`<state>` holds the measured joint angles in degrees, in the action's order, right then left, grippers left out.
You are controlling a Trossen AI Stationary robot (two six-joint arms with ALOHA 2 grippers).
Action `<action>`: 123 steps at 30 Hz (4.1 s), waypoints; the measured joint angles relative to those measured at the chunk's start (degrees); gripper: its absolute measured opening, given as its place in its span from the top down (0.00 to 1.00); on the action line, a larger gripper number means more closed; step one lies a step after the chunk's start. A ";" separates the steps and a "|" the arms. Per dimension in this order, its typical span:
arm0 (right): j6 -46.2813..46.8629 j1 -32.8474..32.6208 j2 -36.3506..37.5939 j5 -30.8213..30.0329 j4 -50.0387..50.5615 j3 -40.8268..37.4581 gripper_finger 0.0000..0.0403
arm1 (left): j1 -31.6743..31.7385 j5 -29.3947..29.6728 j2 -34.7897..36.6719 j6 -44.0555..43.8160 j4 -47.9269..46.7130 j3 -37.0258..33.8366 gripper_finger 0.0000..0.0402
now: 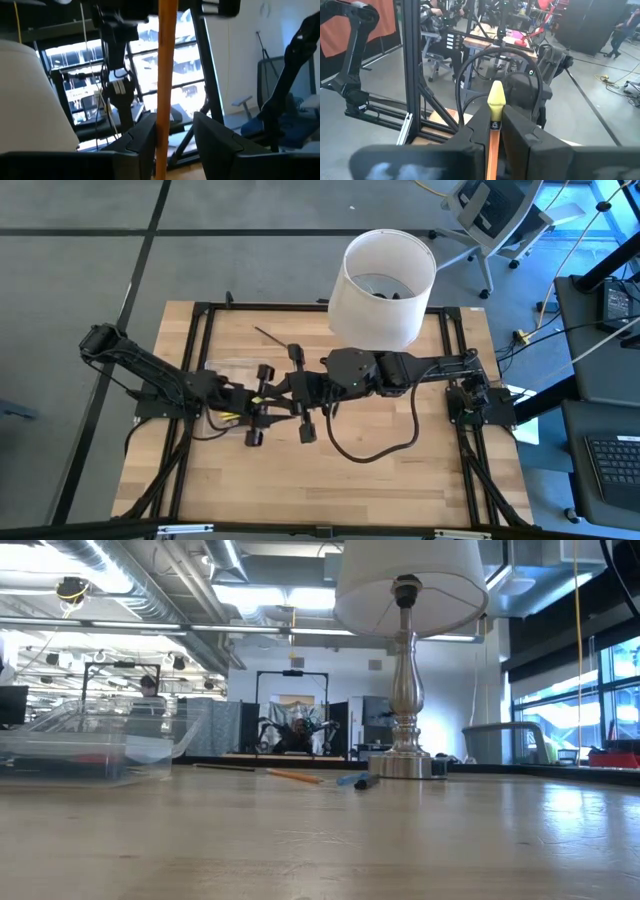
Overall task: Pick & place school supplies into a supply box
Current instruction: Put the yellow pencil into the transparent supply box, then put the black pen into the transparent supply box
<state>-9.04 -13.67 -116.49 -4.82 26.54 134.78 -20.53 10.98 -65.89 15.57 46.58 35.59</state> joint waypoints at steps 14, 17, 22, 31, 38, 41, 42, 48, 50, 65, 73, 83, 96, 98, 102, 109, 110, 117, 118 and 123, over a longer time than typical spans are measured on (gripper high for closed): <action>-0.11 0.00 0.00 -0.05 3.05 -0.02 0.89 | 0.00 1.99 0.02 0.28 1.25 0.02 0.96; 1.16 0.00 0.00 -0.24 4.30 0.00 0.88 | -0.01 3.79 -0.01 0.39 0.86 0.02 0.95; 3.85 0.43 -0.02 -0.30 10.10 0.04 0.80 | 0.00 4.99 0.07 0.26 1.49 0.06 0.97; 8.77 0.53 0.33 -7.56 31.46 -0.04 0.61 | -0.04 15.50 1.34 -2.99 -9.45 0.04 0.96; 15.85 0.54 1.03 -7.66 49.18 -0.03 0.59 | 0.04 19.03 5.71 -25.52 -40.67 0.08 0.97; 17.80 0.50 1.14 -7.63 52.82 -1.26 0.59 | 0.04 14.27 7.17 -36.45 -54.58 0.07 0.96; 17.98 0.54 1.12 -7.63 53.50 -1.79 0.59 | 0.04 11.85 7.29 -39.89 -58.44 0.07 0.96; 17.75 0.55 1.08 -7.65 52.00 -5.53 0.59 | 0.04 -0.70 7.43 -62.08 -80.60 0.07 0.96; 17.45 0.55 0.98 -7.63 51.89 -7.31 0.59 | 0.04 -3.10 7.43 -66.29 -85.73 0.07 0.96; 13.39 2.48 0.96 -7.61 40.17 -23.66 0.59 | 0.13 -9.26 4.47 -66.42 -99.29 0.04 0.96; 14.73 3.69 0.98 -6.86 35.72 -26.47 0.59 | 1.21 -8.82 -1.64 -61.93 -98.89 0.04 0.96; 14.58 3.82 1.00 -5.62 35.50 -26.47 0.59 | 3.04 -9.50 -7.56 -59.23 -98.64 0.04 0.93; 11.97 3.80 1.01 -5.62 35.43 -26.47 0.59 | 3.06 -15.77 -8.50 -58.39 -97.41 0.04 0.85; 12.26 3.80 0.99 -5.62 35.43 -26.47 0.59 | 3.08 -15.82 -8.50 -58.78 -97.42 0.04 0.83; 19.21 3.82 1.00 -5.62 36.99 -26.45 0.59 | 3.07 -15.82 -8.09 -59.20 -97.69 0.08 0.81; 38.50 5.04 1.02 -6.32 39.64 -27.23 0.59 | 3.08 -15.19 -7.69 -59.32 -98.10 3.15 0.81; 39.99 5.03 1.03 -6.79 39.28 -27.89 0.59 | 3.08 -15.19 -7.69 -59.31 -97.93 4.14 0.81; 49.24 4.94 1.03 -7.54 33.77 -37.08 0.59 | 2.95 -13.24 -7.69 -53.80 -96.81 11.68 0.81; 50.05 4.95 1.03 -7.56 32.51 -38.64 0.59 | 2.95 -12.29 -7.69 -52.65 -96.17 12.38 0.81; 54.66 4.94 1.03 -7.63 25.09 -45.90 0.59 | 3.06 -10.48 -7.69 -47.60 -92.24 13.86 0.81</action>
<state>45.62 -8.73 -115.46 -12.45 51.63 88.88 -17.48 0.50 -73.58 -32.03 -45.66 49.45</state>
